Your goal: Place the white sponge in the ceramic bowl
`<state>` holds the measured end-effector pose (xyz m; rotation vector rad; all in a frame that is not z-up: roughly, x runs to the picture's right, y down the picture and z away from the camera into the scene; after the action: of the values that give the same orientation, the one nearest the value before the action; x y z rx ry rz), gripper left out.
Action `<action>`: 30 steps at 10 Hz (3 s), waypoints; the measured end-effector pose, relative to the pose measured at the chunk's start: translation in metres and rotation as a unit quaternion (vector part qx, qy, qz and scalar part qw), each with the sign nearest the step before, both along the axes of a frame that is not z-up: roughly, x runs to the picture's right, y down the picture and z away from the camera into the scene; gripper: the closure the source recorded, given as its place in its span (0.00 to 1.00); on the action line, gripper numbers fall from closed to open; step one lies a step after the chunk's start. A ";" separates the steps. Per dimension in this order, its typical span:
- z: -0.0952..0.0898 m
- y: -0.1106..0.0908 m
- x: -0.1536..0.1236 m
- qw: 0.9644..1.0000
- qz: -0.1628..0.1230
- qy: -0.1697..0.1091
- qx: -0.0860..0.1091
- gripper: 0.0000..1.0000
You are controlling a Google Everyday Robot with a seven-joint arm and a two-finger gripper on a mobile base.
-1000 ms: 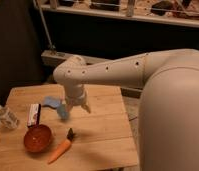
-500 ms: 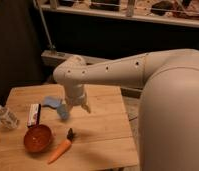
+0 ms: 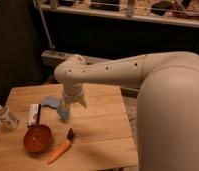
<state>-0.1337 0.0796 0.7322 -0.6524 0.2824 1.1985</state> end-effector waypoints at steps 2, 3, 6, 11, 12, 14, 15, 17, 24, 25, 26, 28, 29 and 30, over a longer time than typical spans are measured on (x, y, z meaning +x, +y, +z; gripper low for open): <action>0.012 -0.008 -0.011 0.995 -0.069 -0.068 0.016 0.35; 0.019 -0.015 -0.017 0.988 -0.115 -0.103 0.027 0.35; 0.034 -0.039 -0.046 0.953 -0.236 -0.181 0.056 0.35; 0.046 -0.069 -0.117 0.893 -0.354 -0.260 0.100 0.35; 0.047 -0.070 -0.115 0.893 -0.355 -0.259 0.100 0.35; 0.048 -0.071 -0.113 0.894 -0.355 -0.257 0.099 0.35; 0.047 -0.071 -0.114 0.893 -0.355 -0.257 0.102 0.35; 0.050 -0.074 -0.111 0.890 -0.357 -0.256 0.119 0.35; 0.099 -0.059 -0.136 0.819 -0.441 -0.319 0.182 0.35; 0.104 -0.061 -0.140 0.817 -0.445 -0.321 0.179 0.35; 0.110 -0.062 -0.144 0.816 -0.448 -0.322 0.174 0.35; 0.124 -0.063 -0.148 0.817 -0.451 -0.321 0.161 0.35; 0.131 -0.064 -0.147 0.819 -0.452 -0.317 0.155 0.35; 0.138 -0.065 -0.148 0.820 -0.454 -0.315 0.148 0.35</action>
<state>-0.2814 0.0151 0.8699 -0.5011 -0.1613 0.0592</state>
